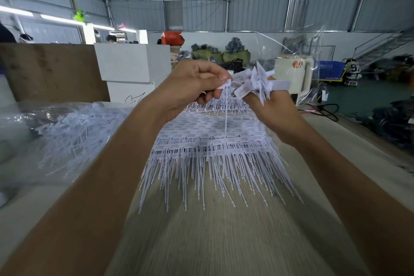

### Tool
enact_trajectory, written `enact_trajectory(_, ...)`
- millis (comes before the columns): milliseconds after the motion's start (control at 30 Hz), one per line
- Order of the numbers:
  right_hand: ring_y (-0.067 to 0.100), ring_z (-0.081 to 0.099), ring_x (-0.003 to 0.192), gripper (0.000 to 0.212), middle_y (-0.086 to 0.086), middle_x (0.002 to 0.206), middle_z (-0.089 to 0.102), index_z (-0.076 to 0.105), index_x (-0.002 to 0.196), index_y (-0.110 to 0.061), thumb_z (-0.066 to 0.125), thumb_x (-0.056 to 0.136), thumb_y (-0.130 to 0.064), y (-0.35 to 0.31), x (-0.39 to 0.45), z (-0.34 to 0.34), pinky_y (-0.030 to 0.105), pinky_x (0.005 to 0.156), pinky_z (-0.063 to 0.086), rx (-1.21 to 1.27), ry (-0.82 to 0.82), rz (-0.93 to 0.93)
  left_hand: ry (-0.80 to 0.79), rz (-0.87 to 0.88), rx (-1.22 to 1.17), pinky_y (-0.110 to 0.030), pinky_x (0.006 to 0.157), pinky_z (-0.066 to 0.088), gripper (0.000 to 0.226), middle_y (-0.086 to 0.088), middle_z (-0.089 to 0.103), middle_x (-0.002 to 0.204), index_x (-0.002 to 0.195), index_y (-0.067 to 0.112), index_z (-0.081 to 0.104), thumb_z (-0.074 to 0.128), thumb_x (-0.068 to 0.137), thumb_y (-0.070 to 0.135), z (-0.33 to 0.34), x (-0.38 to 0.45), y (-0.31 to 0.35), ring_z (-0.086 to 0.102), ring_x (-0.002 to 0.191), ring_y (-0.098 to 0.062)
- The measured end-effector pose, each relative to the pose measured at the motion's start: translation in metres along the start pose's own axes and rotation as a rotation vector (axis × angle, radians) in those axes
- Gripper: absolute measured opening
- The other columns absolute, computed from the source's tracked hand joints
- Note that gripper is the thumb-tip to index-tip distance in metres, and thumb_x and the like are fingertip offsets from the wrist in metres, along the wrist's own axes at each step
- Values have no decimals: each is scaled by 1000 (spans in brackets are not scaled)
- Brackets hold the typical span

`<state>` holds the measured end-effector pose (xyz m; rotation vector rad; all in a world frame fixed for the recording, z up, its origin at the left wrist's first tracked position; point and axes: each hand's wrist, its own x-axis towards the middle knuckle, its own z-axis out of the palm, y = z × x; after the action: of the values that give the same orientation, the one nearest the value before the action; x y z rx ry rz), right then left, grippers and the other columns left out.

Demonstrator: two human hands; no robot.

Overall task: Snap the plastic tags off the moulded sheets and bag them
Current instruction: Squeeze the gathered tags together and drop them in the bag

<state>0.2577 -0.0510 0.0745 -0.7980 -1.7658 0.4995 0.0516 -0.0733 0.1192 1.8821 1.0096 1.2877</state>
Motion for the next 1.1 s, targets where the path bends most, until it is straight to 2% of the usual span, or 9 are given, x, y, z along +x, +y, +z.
enact_trajectory(100, -12, 51, 53, 26, -32, 58, 56, 62, 119, -13, 62, 99, -30, 0, -1, 0, 7, 53, 34, 88, -23, 47, -14, 3, -1, -20, 48, 41, 10, -4, 66, 65, 101, 13, 75, 68, 95, 13, 1, -1, 1, 51, 51, -10)
enact_trajectory(200, -13, 52, 53, 29, -33, 57, 56, 63, 120, -7, 61, 100, -28, 1, 1, 1, 3, 50, 35, 137, -27, 45, -12, 6, -8, -22, 49, 41, 8, -5, 66, 65, 99, 15, 75, 68, 95, 14, 2, -1, 1, 51, 51, -12)
enact_trajectory(333, -9, 53, 51, 7, -25, 61, 63, 69, 91, -18, 66, 97, -21, 5, 3, 0, 12, 53, 37, 108, -20, 65, 29, 18, 1, -20, 47, 42, 8, -5, 66, 65, 96, 16, 76, 69, 94, 13, 0, 0, -1, 53, 52, -12)
enact_trajectory(433, -7, 51, 45, 18, -24, 55, 60, 67, 100, -27, 78, 87, -23, 6, 2, -1, 7, 45, 35, 77, -22, 116, 58, 27, 2, -20, 46, 41, 8, -6, 67, 65, 95, 16, 76, 68, 95, 13, 0, 0, -2, 53, 52, -12)
enact_trajectory(700, 5, 31, 47, 38, -19, 54, 51, 60, 124, -8, 74, 91, -19, 3, 1, 3, 24, 45, 26, 264, -85, 194, 40, 54, -11, -22, 48, 43, 7, -6, 68, 66, 97, 13, 74, 67, 95, 12, 3, 0, -2, 55, 53, -13)
enact_trajectory(767, 4, 33, 44, 31, -18, 54, 54, 63, 118, -3, 74, 91, -13, 0, 0, 3, 23, 44, 26, 262, -76, 192, 28, 57, -10, -23, 49, 44, 7, -7, 69, 67, 98, 11, 73, 67, 95, 12, 3, 0, -2, 57, 53, -15)
enact_trajectory(867, 6, 35, 45, 5, -12, 54, 55, 67, 92, -15, 72, 93, -17, -1, 2, 3, 26, 47, 27, 209, -4, 272, -10, 55, 11, -23, 50, 46, 8, -9, 70, 70, 100, 10, 73, 68, 95, 13, 3, -1, -3, 58, 54, -14)
enact_trajectory(967, 5, 39, 48, 20, -9, 57, 55, 69, 77, -23, 68, 96, -27, 0, 5, 3, 24, 50, 29, 166, 58, 315, -63, 50, 39, -23, 50, 45, 11, -9, 70, 69, 102, 5, 72, 68, 94, 12, 5, -1, -3, 56, 53, -15)
enact_trajectory(1100, 0, 37, 38, 30, -12, 46, 53, 69, 78, -18, 52, 103, -18, 4, 6, 2, 13, 38, 29, 115, 22, 305, -170, 56, 89, -24, 51, 43, 8, -9, 66, 66, 97, 7, 72, 71, 92, 13, 6, -4, -1, 55, 56, -17)
